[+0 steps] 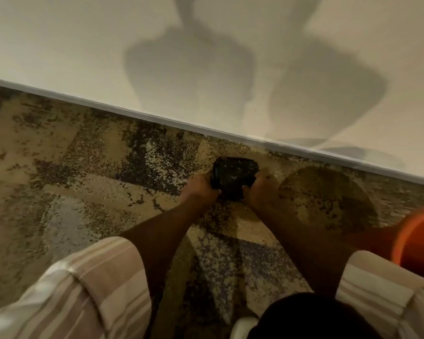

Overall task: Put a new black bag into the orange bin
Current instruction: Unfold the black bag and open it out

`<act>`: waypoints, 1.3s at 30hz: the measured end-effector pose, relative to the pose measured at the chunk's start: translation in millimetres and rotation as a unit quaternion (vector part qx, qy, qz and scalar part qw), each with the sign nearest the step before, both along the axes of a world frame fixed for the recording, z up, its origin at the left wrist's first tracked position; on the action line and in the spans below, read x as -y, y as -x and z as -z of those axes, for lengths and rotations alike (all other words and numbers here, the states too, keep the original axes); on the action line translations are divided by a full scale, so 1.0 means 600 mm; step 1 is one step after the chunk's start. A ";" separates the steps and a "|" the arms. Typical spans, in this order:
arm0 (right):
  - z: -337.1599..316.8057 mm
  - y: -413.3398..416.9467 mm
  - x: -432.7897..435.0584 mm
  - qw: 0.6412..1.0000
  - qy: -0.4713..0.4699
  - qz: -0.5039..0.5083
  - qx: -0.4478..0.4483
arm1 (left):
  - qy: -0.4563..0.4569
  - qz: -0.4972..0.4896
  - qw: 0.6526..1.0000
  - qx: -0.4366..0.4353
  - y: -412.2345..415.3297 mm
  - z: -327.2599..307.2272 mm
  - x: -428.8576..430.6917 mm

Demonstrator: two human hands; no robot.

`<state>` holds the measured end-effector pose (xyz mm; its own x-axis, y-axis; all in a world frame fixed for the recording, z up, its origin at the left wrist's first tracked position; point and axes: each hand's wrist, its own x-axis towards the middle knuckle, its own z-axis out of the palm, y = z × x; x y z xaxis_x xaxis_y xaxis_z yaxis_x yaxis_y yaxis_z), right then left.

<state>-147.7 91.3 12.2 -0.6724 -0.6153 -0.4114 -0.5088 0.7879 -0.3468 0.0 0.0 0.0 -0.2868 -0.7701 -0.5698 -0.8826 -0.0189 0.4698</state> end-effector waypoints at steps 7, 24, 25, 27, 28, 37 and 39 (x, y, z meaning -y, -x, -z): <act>0.009 0.003 -0.008 0.993 0.086 0.082 -0.011 | 0.016 -0.017 1.000 -0.015 -0.005 0.004 0.000; -0.193 -0.031 -0.050 0.896 0.246 0.251 0.272 | -0.211 -0.348 0.871 -0.274 -0.035 -0.174 -0.065; -0.221 -0.038 -0.056 0.890 0.248 0.248 0.292 | -0.224 -0.368 0.857 -0.284 -0.038 -0.195 -0.069; -0.275 -0.051 -0.069 0.885 0.249 0.236 0.316 | -0.224 -0.398 0.842 -0.289 -0.047 -0.239 -0.083; -0.300 -0.056 -0.077 0.885 0.247 0.228 0.321 | -0.221 -0.409 0.837 -0.289 -0.052 -0.262 -0.091; -0.559 -0.096 -0.166 0.853 0.265 0.248 0.376 | -0.223 -0.411 0.821 -0.329 -0.105 -0.524 -0.154; -0.598 -0.111 -0.182 0.855 0.267 0.231 0.380 | -0.213 -0.380 0.842 -0.318 -0.113 -0.586 -0.169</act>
<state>-81.2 200.4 371.3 -0.5582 -0.5926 -0.5807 0.3459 0.4700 -0.8121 67.5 101.1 351.3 -0.1547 -0.6335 -0.7581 -0.1129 -0.7510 0.6506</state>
